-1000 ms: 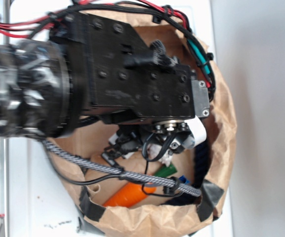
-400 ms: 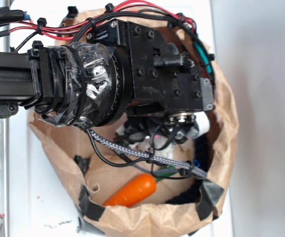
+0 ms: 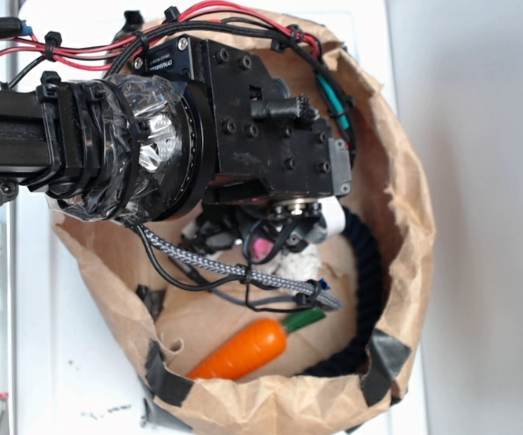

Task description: Grab the plastic pickle.

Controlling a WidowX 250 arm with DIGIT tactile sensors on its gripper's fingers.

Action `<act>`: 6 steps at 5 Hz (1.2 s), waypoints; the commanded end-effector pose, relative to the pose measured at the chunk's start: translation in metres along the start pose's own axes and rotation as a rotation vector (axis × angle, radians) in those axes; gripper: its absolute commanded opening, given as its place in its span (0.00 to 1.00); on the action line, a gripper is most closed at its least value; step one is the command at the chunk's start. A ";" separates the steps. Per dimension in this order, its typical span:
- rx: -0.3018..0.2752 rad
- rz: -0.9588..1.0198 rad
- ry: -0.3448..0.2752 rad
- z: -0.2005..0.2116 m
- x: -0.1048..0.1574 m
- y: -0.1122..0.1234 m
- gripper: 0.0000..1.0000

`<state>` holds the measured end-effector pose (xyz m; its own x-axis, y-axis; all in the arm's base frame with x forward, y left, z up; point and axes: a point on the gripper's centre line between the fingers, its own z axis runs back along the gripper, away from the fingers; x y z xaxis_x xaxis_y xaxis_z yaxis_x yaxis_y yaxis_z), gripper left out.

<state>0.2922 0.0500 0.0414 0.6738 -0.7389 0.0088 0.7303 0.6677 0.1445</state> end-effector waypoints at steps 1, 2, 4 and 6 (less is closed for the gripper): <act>0.019 0.057 0.030 -0.003 -0.005 0.002 1.00; 0.008 0.067 0.033 -0.007 -0.004 -0.005 1.00; 0.015 0.094 0.003 0.006 -0.005 -0.019 0.00; 0.033 0.211 -0.116 0.042 -0.010 -0.022 0.00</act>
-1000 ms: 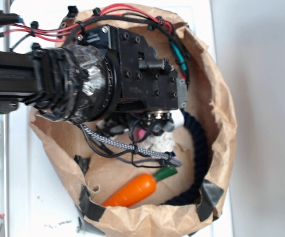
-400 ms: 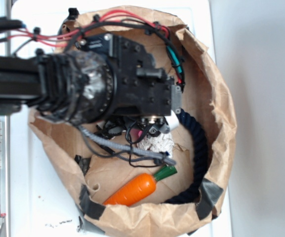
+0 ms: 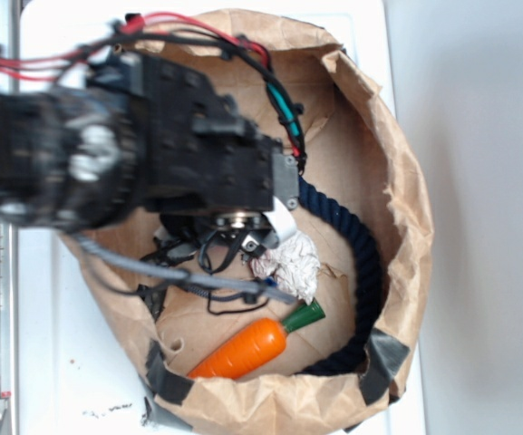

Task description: Grab the plastic pickle.

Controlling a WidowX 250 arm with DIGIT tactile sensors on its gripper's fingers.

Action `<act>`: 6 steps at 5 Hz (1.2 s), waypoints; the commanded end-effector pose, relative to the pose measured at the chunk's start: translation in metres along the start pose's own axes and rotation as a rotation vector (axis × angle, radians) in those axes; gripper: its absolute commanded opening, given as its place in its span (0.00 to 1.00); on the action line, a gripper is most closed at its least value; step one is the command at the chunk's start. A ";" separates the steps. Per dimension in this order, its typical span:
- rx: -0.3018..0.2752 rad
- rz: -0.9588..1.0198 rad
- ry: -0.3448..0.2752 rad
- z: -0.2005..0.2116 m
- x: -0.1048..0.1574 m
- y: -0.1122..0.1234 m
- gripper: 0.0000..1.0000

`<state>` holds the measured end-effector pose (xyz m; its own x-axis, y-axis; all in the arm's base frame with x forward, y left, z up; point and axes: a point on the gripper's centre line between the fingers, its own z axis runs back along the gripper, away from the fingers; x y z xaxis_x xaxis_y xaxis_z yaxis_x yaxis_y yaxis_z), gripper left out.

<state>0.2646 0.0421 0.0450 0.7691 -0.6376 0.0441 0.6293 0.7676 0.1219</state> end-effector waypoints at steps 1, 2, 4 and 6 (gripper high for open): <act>0.048 0.294 -0.165 0.077 0.024 0.062 0.00; -0.001 0.498 -0.188 0.117 0.027 0.067 0.00; 0.019 0.694 -0.211 0.156 0.018 0.064 0.00; 0.092 0.703 -0.226 0.192 0.015 0.028 0.00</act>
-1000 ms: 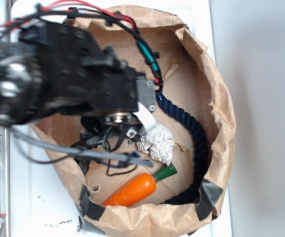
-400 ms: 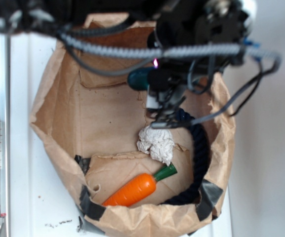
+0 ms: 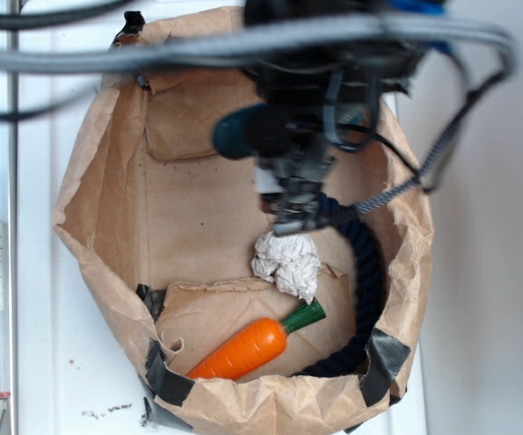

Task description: Grab the plastic pickle.

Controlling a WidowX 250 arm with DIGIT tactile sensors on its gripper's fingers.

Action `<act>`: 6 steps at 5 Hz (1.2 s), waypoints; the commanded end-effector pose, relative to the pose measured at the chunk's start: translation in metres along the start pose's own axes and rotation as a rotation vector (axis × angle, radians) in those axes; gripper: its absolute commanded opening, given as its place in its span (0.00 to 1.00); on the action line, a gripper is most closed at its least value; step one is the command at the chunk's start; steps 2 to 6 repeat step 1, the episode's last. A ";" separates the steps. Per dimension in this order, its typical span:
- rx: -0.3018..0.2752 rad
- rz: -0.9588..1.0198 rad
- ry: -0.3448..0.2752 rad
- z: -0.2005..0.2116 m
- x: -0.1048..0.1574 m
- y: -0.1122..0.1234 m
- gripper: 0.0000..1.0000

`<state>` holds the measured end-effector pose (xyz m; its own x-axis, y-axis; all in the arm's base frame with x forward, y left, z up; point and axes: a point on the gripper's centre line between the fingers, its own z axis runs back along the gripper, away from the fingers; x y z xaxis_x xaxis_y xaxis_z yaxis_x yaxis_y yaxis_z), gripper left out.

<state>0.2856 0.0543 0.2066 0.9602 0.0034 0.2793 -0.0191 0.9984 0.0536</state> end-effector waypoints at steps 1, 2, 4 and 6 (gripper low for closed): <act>0.051 -0.020 -0.018 0.036 -0.006 -0.018 0.00; 0.051 -0.020 -0.018 0.036 -0.006 -0.018 0.00; 0.051 -0.020 -0.018 0.036 -0.006 -0.018 0.00; 0.051 -0.020 -0.018 0.036 -0.006 -0.018 0.00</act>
